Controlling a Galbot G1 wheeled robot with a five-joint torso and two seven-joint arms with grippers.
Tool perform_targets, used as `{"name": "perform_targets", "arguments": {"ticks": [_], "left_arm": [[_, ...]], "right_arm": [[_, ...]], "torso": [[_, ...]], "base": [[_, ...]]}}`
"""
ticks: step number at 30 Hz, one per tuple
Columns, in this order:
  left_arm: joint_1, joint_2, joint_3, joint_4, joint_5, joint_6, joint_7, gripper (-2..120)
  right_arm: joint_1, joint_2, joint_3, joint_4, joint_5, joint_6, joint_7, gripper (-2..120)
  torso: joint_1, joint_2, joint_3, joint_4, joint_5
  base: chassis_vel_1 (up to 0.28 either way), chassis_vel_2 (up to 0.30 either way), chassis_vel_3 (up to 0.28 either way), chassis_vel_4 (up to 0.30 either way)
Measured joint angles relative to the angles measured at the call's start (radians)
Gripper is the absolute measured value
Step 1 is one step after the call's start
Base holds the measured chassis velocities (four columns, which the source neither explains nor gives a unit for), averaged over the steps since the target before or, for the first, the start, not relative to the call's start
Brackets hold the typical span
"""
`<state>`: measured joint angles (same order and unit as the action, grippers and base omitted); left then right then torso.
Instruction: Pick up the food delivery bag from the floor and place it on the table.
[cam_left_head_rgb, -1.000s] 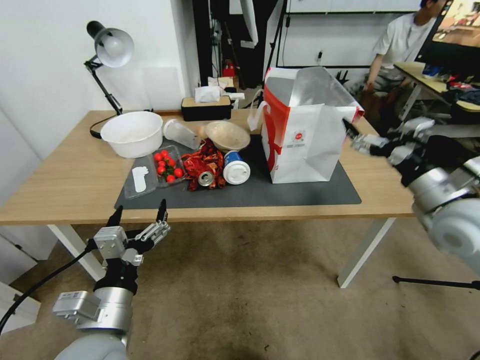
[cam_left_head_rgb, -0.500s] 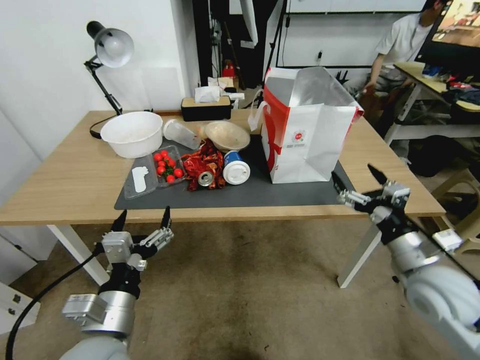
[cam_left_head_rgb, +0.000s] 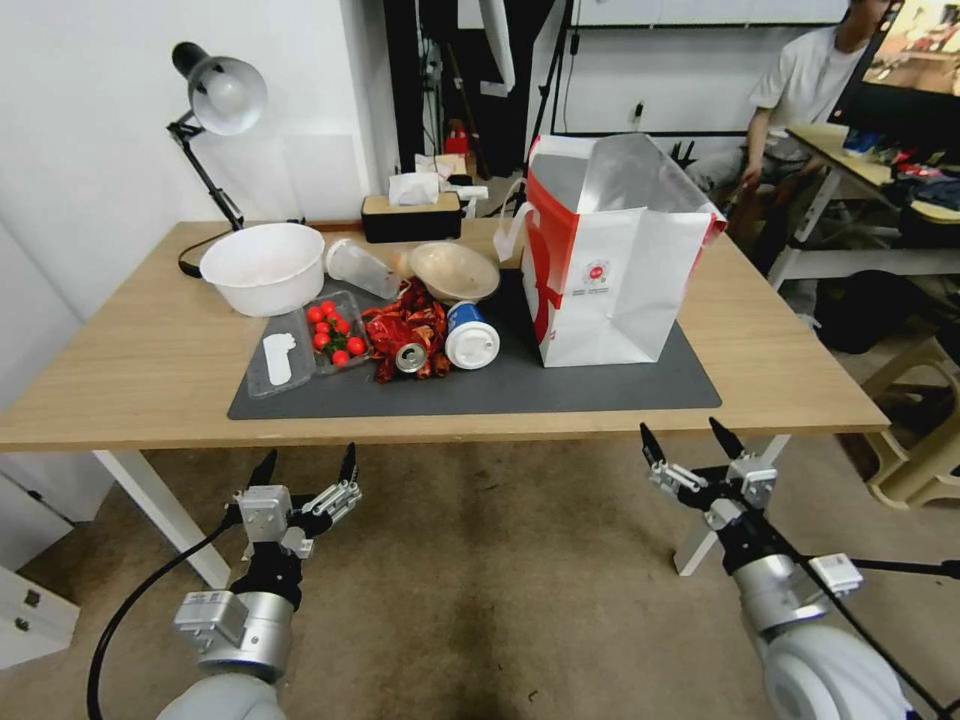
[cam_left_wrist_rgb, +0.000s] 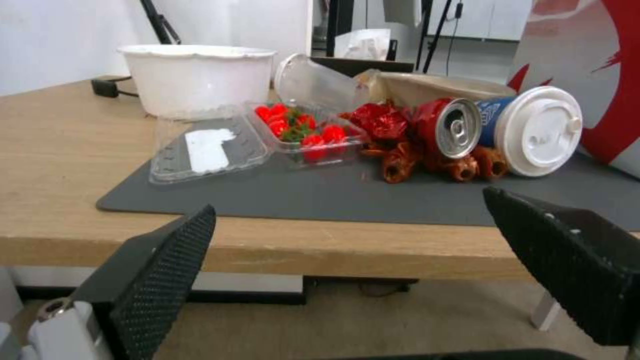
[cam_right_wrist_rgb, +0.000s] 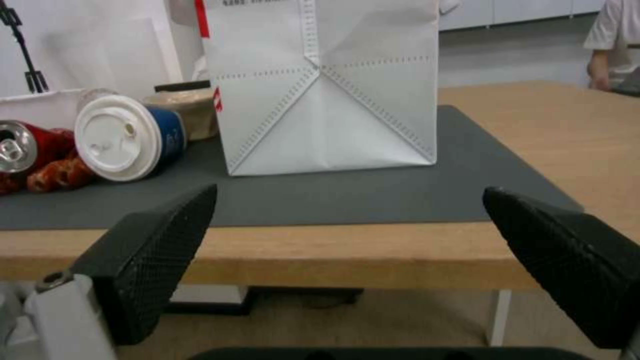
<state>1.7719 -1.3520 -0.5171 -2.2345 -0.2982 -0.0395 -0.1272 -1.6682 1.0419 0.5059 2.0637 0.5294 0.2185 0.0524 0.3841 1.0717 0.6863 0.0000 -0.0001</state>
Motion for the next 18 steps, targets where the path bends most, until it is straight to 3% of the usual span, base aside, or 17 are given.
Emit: {"name": "perform_targets", "arguments": {"ticks": [18], "left_arm": [[0.004, 0.0, 0.004, -0.01, 0.008, -0.004, -0.005, 100]], "right_arm": [[-0.024, 0.011, 0.001, 0.005, 0.004, -0.002, -0.007, 100]], "torso": [[0.0, 0.0, 0.0, -0.0001, 0.0001]], "base": [[0.0, 0.0, 0.0, 0.0]]}}
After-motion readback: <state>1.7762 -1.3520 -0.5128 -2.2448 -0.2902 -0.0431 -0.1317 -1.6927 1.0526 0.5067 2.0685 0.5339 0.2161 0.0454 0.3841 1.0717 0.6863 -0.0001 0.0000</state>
